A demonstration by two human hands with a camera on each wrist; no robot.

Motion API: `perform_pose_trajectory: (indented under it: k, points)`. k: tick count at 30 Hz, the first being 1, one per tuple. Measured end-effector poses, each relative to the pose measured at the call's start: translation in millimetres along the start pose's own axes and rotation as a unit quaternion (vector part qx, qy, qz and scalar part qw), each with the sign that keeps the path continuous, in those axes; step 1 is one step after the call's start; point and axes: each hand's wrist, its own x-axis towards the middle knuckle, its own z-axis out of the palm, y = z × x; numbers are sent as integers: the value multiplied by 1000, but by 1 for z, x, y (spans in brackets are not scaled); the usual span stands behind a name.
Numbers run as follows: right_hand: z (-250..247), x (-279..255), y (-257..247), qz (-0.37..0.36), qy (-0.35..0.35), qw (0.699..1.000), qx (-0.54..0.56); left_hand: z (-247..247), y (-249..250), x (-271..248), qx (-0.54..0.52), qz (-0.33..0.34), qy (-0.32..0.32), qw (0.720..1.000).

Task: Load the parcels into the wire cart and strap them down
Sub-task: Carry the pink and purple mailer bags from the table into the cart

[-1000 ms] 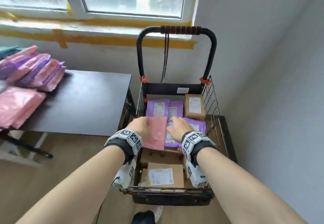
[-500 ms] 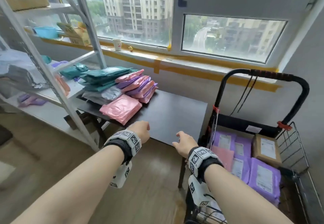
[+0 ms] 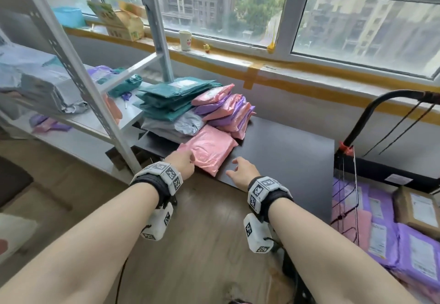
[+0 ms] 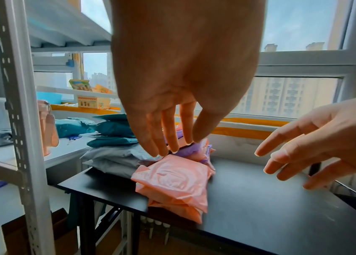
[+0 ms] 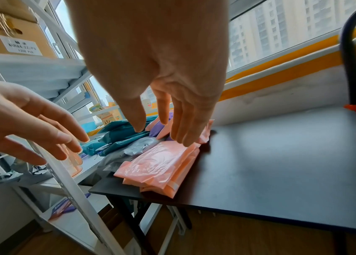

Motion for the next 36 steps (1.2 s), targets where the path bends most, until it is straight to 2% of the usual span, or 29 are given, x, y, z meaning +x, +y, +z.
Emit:
perform_pose_trajectory:
  k: [6,14,18,22,27,30,36]
  points:
    - [28,86,-12,36,-7,998,47,0,-39,74,-42,-46,-4,998]
    - [49,176,8,145,13,980,139,21,-62,169,-50,-71,-74,993]
    - [61,196,17,199,8,957,211,34,-62,193,-100,-74,-88,988]
    - [83,217,38,210,14,929,305,37,-60,200,-138,-82,-104,982]
    - [73,210,31,199,7,915,351,36,-58,199,-172,-88,-127,973]
    - [68,202,35,189,32,916,353,30,-54,192,-223,-78,-141,961]
    - [38,153,29,144,73,916,368,13,-37,156,-289,-52,-146,945]
